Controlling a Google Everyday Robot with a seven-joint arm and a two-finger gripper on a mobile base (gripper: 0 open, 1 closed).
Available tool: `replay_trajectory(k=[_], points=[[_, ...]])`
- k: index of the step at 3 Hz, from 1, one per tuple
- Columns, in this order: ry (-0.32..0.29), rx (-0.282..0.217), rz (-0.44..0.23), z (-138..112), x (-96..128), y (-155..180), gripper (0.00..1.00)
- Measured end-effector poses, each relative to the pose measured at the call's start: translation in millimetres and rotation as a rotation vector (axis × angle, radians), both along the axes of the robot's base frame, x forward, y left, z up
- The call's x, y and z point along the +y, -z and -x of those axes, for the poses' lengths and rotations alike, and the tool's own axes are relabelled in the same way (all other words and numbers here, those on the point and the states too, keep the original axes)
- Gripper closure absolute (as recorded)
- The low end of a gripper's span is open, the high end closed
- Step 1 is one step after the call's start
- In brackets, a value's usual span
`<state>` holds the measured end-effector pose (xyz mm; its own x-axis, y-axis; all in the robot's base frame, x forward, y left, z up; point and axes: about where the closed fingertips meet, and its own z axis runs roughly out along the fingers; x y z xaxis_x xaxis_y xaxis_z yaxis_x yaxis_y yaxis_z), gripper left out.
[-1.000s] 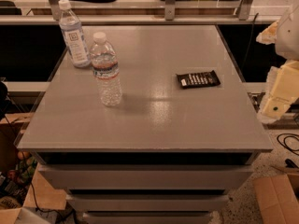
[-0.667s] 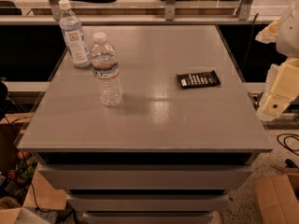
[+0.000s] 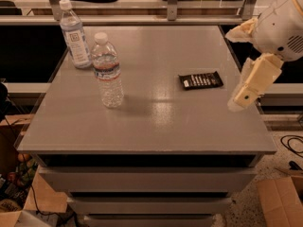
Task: Knock water bottle over
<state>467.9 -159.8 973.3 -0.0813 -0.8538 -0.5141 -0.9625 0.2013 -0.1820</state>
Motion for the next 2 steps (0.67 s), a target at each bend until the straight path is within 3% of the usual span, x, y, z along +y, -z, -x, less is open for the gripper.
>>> replay_trajectory(k=[1,2], points=[[-0.066,0.012,-0.186,-2,45,-8,0.00],[-0.172,0.071,-0.378,-1,101,-14,0.00]])
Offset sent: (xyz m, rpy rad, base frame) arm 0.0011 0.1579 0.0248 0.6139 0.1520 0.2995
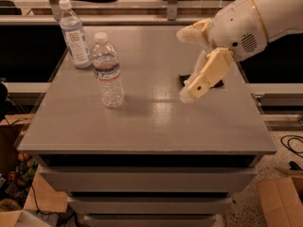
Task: Knock water bottle over
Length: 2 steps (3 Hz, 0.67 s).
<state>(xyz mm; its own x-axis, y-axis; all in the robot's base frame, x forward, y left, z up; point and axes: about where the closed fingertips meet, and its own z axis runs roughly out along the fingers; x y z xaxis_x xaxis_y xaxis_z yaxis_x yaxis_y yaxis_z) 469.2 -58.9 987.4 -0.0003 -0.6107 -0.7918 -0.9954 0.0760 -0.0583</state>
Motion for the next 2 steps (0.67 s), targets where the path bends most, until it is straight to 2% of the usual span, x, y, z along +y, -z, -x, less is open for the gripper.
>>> replay_trajectory(k=[1,2], points=[[-0.012,0.007,-0.028,3.6,7.4,-6.1,0.00],[0.018,0.009,-0.057,4.9,6.7,-2.0,0.00]])
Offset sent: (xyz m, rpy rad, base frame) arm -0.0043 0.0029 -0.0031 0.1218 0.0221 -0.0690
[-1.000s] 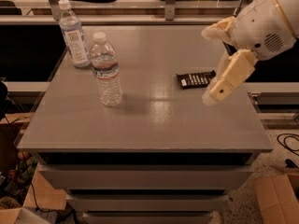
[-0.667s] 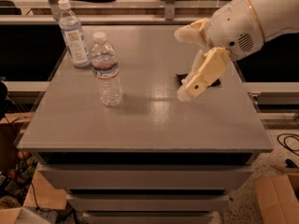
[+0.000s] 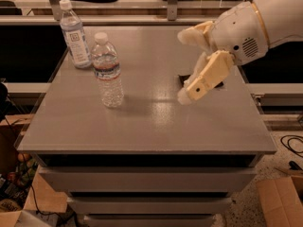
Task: Knock water bottle over
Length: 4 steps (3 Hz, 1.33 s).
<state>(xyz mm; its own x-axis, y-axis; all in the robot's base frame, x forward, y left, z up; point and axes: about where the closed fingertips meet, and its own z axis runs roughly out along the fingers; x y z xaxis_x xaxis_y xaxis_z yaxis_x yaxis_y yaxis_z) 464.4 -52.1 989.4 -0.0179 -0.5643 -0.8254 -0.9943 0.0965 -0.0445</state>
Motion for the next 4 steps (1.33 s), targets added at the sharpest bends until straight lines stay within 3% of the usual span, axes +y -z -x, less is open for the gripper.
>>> replay_trajectory(k=[2,4], points=[[0.084,-0.013,-0.185,-28,26,28,0.00],[0.095,-0.050,-0.306,-70,79,38,0.00]])
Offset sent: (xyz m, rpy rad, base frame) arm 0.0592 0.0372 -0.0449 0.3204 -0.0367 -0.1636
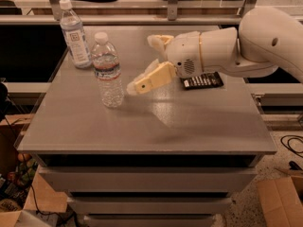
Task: Knock water bottle over
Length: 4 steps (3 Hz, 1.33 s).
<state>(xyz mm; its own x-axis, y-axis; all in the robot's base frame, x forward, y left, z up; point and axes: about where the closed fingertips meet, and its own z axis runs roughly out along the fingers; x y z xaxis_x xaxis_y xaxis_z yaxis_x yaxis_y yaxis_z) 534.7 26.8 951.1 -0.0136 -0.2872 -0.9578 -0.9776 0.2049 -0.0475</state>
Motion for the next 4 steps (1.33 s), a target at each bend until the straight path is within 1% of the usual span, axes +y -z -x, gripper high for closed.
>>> replay_trajectory(k=[1,2,3,4], points=[[-0.029,-0.013,-0.029,-13,35,6,0.00],[-0.061,-0.011,-0.066,-21,63,12,0.00],[-0.089,-0.005,-0.104,-23,85,20,0.00],[-0.104,0.002,-0.132,-23,97,25,0.16]])
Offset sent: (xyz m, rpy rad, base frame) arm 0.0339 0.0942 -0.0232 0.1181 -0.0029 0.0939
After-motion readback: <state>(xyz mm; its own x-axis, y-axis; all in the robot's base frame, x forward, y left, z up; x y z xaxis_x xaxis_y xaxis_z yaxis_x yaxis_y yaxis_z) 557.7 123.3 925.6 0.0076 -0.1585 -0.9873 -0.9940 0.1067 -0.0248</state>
